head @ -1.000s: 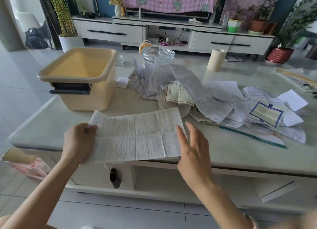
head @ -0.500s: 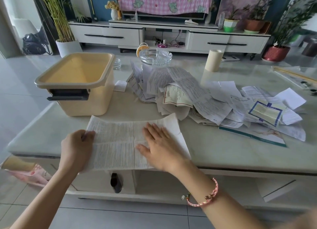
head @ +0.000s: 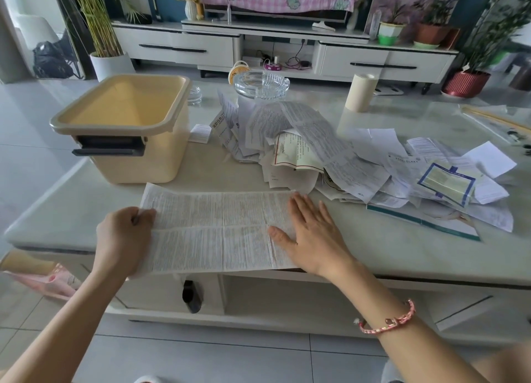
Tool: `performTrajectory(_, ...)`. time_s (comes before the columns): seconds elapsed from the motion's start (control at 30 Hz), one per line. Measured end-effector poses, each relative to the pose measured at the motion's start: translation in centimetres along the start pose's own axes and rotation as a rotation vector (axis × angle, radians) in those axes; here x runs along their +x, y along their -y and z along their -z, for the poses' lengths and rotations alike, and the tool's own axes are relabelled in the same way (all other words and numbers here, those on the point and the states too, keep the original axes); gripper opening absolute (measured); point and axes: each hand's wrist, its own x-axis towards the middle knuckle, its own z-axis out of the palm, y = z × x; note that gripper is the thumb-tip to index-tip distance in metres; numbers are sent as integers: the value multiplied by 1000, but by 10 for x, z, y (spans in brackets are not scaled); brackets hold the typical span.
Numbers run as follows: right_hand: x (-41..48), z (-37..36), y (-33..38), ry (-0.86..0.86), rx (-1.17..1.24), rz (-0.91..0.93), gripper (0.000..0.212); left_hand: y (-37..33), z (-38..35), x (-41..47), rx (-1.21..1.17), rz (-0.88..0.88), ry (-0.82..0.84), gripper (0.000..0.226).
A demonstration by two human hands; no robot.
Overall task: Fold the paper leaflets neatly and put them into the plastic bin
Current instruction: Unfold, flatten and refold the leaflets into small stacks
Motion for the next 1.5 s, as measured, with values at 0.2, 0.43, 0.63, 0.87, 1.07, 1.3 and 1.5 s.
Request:
performTrajectory(0.2, 9, 1, -15, -107, 16, 9, 70, 0, 1, 0, -34, 26, 20, 36)
performTrajectory(0.43, 8, 1, -20, -197, 65, 45, 45, -6, 12, 2, -362, 228, 180, 22)
performTrajectory(0.63, -9, 7, -36, -21, 80, 45, 61, -2, 11, 7, -373, 225, 174, 21)
performTrajectory(0.87, -43, 38, -42, 5, 442, 10, 77, -2, 28, 7, -319, 59, 231, 27)
performTrajectory(1.07, -41, 72, -3, -43, 806, 128, 64, -25, 46, -1, -277, -114, 438, 29)
performTrajectory(1.3, -24, 71, 3, 622, 1064, 69, 35, -64, 21, -8, -306, -196, 722, 46)
performTrajectory(1.5, -26, 84, -21, 440, 1306, 1, 32, -87, 8, -6, -1079, 143, 803, 76)
